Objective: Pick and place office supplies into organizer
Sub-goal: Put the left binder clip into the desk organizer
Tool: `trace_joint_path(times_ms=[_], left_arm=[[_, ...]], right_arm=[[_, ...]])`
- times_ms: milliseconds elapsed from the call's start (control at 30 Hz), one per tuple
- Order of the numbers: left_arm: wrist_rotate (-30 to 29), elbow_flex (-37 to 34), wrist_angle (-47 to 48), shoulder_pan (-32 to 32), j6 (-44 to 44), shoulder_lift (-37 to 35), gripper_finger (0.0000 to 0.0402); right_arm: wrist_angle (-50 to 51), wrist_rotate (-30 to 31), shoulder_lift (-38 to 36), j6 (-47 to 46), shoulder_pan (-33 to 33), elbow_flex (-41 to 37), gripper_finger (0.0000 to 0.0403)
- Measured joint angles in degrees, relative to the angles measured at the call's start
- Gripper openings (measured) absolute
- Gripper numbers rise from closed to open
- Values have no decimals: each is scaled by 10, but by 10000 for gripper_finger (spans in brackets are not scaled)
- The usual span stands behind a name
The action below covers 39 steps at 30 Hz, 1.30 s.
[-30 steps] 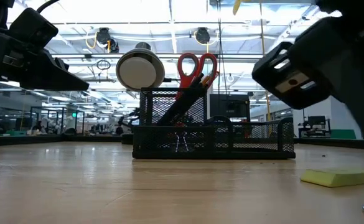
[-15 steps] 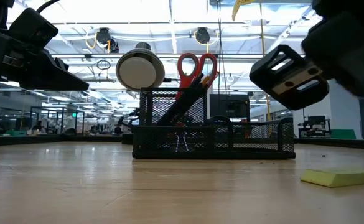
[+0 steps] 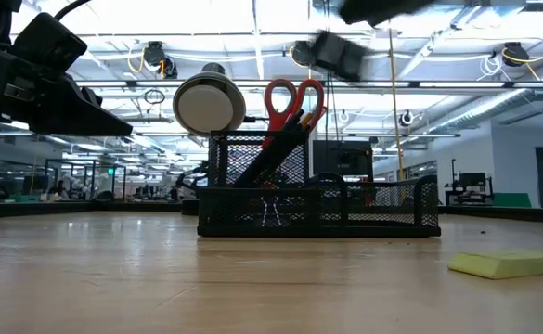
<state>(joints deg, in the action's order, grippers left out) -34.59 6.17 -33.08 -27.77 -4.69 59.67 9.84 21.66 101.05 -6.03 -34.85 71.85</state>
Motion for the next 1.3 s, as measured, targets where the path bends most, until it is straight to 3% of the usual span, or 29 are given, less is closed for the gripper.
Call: trace_joint_path(times_ms=[67, 200, 500, 667, 1167, 1300], left_arm=[[0, 0, 0, 0, 0, 0, 37], [0, 0, 0, 0, -1, 0, 37], [0, 0, 4, 0, -2, 0, 37], [-2, 0, 9, 0, 1, 0, 37], [-4, 0, 8, 0, 10, 0, 37], [-4, 0, 8, 0, 10, 0, 37]], right_arm=[[-17, 36, -5, 28, 6, 0, 1], [-35, 41, 11, 42, 33, 0, 1], [-67, 126, 58, 58, 91, -1, 0], [-86, 70, 67, 59, 110, 0, 0], [-99, 49, 104, 55, 148, 0, 0], [-87, 20, 105, 54, 154, 0, 0]])
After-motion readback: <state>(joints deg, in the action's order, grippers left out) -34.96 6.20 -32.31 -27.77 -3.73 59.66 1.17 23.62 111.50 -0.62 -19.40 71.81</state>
